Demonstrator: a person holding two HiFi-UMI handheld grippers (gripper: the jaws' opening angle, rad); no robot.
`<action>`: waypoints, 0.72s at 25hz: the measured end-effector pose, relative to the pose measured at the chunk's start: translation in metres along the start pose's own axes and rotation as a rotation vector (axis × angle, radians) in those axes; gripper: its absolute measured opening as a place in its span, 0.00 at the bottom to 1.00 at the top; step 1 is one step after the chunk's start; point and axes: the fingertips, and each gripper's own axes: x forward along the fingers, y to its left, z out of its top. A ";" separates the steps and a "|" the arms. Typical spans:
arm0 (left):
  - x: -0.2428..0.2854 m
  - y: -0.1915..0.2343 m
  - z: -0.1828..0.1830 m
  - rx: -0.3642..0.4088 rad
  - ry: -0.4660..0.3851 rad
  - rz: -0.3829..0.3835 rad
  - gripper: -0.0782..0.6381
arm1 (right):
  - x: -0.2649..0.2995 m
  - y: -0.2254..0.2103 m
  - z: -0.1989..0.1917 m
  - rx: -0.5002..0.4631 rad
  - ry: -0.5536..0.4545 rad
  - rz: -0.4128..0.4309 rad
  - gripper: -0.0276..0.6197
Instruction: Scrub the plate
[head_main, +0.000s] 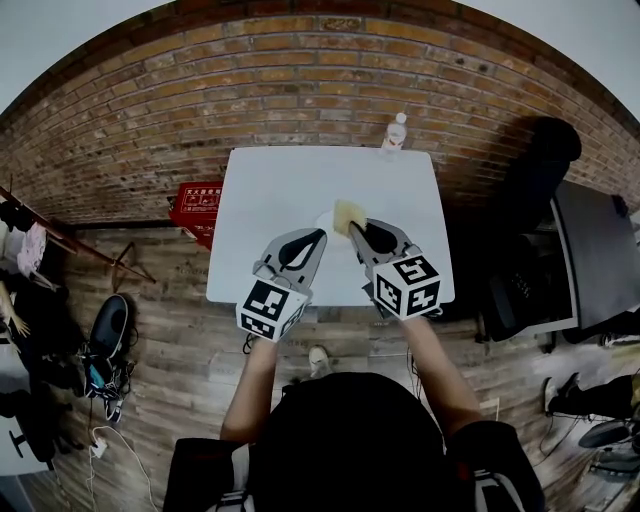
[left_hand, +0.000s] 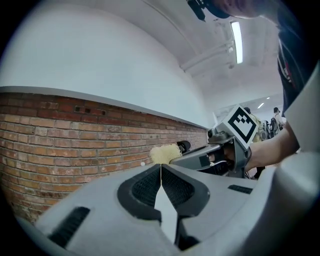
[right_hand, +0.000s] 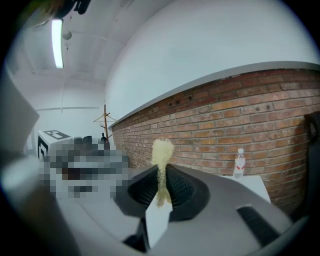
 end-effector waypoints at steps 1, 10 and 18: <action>-0.001 -0.005 0.000 0.004 0.005 0.006 0.14 | -0.005 0.001 0.000 0.000 -0.004 0.002 0.11; -0.021 -0.038 0.013 0.021 0.004 0.055 0.14 | -0.044 0.012 0.000 -0.009 -0.030 0.029 0.11; -0.041 -0.066 0.016 0.005 -0.008 0.078 0.14 | -0.076 0.026 0.000 -0.018 -0.065 0.042 0.11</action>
